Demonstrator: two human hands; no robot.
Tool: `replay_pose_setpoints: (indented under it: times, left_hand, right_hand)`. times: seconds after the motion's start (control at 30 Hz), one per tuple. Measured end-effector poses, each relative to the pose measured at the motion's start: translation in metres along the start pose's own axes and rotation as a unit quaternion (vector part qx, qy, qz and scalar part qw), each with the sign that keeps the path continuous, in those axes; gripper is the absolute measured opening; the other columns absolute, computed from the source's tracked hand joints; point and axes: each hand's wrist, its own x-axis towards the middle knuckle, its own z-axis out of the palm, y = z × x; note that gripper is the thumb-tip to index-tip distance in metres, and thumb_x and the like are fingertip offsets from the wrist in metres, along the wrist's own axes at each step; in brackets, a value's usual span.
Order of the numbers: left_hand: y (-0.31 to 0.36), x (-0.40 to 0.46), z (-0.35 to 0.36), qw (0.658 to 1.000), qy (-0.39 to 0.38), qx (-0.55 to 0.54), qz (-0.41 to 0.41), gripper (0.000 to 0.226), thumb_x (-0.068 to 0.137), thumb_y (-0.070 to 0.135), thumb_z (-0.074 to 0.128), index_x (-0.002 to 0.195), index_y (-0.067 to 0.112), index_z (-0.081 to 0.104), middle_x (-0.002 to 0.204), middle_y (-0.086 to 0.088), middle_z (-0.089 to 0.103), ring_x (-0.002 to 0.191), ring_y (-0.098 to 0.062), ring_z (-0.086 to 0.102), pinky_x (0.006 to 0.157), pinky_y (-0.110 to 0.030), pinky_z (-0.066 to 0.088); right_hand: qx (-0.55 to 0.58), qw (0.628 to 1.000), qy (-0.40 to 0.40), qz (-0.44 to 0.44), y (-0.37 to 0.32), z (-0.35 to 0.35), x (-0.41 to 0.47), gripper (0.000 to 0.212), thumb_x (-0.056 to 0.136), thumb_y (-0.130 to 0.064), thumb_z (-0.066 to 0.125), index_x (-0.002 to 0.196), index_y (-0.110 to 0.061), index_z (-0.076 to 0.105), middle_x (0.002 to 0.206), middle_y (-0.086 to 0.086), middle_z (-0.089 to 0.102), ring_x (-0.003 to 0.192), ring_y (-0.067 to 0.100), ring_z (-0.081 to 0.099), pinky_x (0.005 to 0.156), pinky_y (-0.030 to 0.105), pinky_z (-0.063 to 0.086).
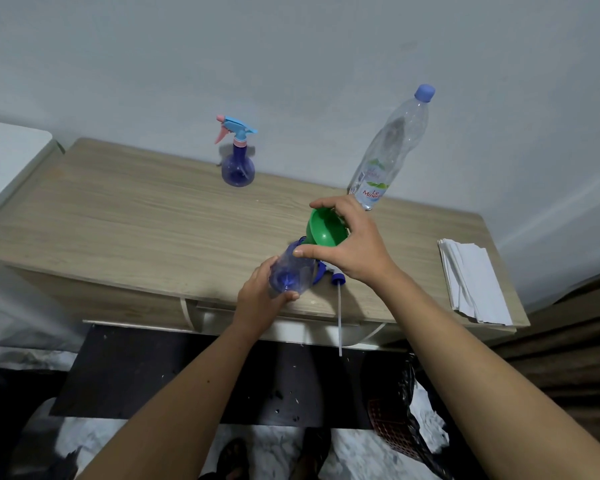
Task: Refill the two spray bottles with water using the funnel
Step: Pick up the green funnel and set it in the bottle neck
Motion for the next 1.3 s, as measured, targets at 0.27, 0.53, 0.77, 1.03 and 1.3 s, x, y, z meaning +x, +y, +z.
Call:
replay_pose_setpoints:
  times: [0.27,0.53,0.77,1.03,1.3]
  left_hand:
    - [-0.002,0.000,0.003,1.000,0.008,0.007,0.010,0.099,0.059,0.059,0.081,0.148,0.026,0.052,0.140,0.007,0.064,0.125,-0.019,0.064,0.104,-0.048,0.053]
    - [-0.001,0.000,0.003,1.000,0.015,0.013,0.014,0.098,0.061,0.056,0.084,0.149,0.026,0.051,0.140,0.007,0.064,0.123,-0.020,0.064,0.104,-0.045,0.053]
    - [-0.008,0.002,0.002,1.000,0.007,-0.028,0.007,0.097,0.059,0.056,0.087,0.147,0.031,0.052,0.139,0.009,0.066,0.125,-0.017,0.066,0.105,-0.050,0.054]
    - [-0.003,-0.002,0.004,0.999,0.020,-0.029,0.021,0.093,0.065,0.060,0.087,0.147,0.029,0.053,0.136,0.009,0.068,0.121,-0.014,0.068,0.103,-0.048,0.056]
    - [-0.005,-0.004,0.006,0.999,0.035,-0.010,0.027,0.091,0.070,0.054,0.088,0.149,0.025,0.052,0.137,0.007,0.067,0.122,-0.011,0.066,0.105,-0.045,0.056]
  right_hand:
    - [-0.023,0.999,-0.033,-0.011,0.000,0.001,0.001,0.062,0.071,-0.055,0.091,0.128,-0.036,0.072,0.122,-0.004,0.055,0.122,0.010,0.056,0.107,0.022,0.043]
    - [-0.037,0.999,-0.027,0.000,-0.001,0.002,0.003,0.067,0.072,-0.048,0.093,0.129,-0.022,0.070,0.122,-0.008,0.063,0.115,-0.003,0.057,0.100,0.016,0.045]
    - [-0.025,0.999,-0.042,0.009,0.004,0.000,0.000,0.074,0.070,-0.046,0.095,0.133,-0.019,0.069,0.127,-0.006,0.062,0.119,0.002,0.058,0.105,0.024,0.048]
    - [-0.009,0.999,-0.040,0.024,0.008,-0.004,0.001,0.077,0.067,-0.052,0.095,0.134,-0.025,0.068,0.126,-0.009,0.061,0.112,0.003,0.061,0.100,0.029,0.053]
    - [0.009,0.999,-0.049,0.013,0.010,-0.008,0.000,0.073,0.070,-0.052,0.093,0.133,-0.027,0.066,0.128,-0.010,0.061,0.111,0.003,0.062,0.098,0.032,0.055]
